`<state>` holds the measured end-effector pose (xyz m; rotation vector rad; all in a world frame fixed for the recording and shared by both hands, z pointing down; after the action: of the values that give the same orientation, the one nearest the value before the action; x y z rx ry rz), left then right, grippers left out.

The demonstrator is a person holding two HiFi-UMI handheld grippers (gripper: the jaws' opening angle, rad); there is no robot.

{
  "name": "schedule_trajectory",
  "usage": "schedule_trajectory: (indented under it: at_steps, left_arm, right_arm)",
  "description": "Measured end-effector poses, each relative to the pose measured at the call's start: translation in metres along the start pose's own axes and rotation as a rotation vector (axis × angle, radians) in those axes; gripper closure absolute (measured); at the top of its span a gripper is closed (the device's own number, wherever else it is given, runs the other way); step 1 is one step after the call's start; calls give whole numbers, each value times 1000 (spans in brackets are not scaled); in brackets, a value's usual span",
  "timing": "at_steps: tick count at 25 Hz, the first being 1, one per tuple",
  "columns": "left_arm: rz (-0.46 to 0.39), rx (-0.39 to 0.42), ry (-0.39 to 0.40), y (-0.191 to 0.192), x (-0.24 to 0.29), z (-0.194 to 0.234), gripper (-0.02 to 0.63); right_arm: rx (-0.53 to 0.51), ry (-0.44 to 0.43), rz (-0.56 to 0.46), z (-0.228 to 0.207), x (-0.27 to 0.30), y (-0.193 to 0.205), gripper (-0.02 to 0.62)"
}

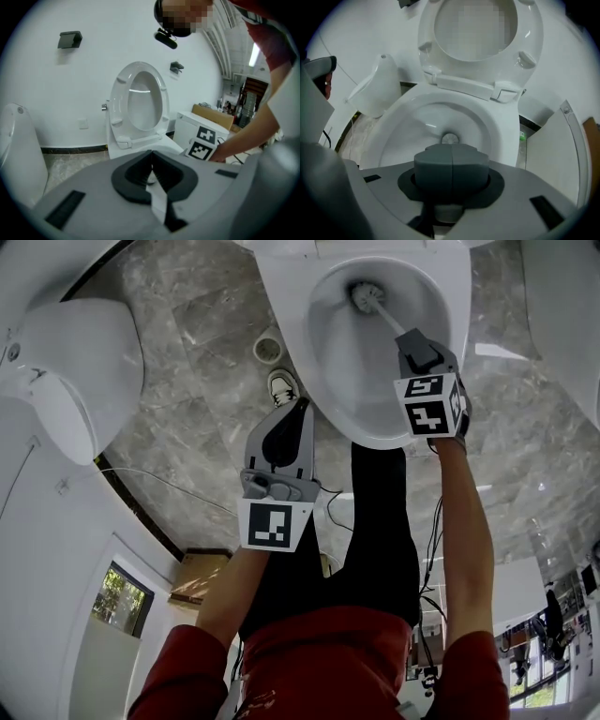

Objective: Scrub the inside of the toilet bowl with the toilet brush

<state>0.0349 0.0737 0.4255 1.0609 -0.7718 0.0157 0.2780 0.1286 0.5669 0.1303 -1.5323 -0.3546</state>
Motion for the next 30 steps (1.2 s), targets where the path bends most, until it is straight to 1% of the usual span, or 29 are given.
schedule_trajectory:
  at_steps: [2,5,7,11,13,15,17,20,22,25,27,30]
  left_arm:
    - [4,-3,2,0,0,0,607]
    - [25,-12,0,2,-1,2,606]
    - [26,-18,-4,3,-1,4,606]
    - [18,-19,-4,0,1,8,606]
    - [17,-18,-8,-1,1,10,606]
    - [9,-17,-13,-2,0,11,606]
    - [1,-14,-14,-2,0,11,606]
    - [8,-10,-15,-1,-3,13,606]
    - [18,-12,-20,2,-6,14,606]
    - [24,-24,-28,6,-7,15,607]
    - [28,-32,-30,8,-5,13,606]
    - [27,-29,-18,7,-2,8,606]
  right_arm:
    - [44,10,15,0,-11,10,449]
    - [163,35,-5,1,-45,23,449]
    - [225,68,-16,-1,-69,33,449]
    - [272,174,-37,-19,-105,42,451]
    - [291,174,-55,-27,-101,38,451]
    - [274,153,-73,-29,-86,26,449]
    - [235,125,-94,-23,-67,8,449]
    - [174,87,-111,-4,-42,-22,449]
    - [127,75,-109,11,-35,-33,451]
    - [75,46,-120,33,-40,-28,449]
    - [56,9,-126,44,-46,-15,449]
    - [10,-28,-104,56,-55,6,449]
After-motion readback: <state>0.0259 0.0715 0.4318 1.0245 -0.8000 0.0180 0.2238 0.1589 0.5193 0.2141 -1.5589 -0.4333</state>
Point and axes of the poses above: the fingertips, and each gripper's own axes: x forward along the fingers, z to its left, y out of its underside, the point moved 10 cm from there along -x, backward along the fingers, and after that the axes turned 9 degrees about -x, right-handed, at the moved point
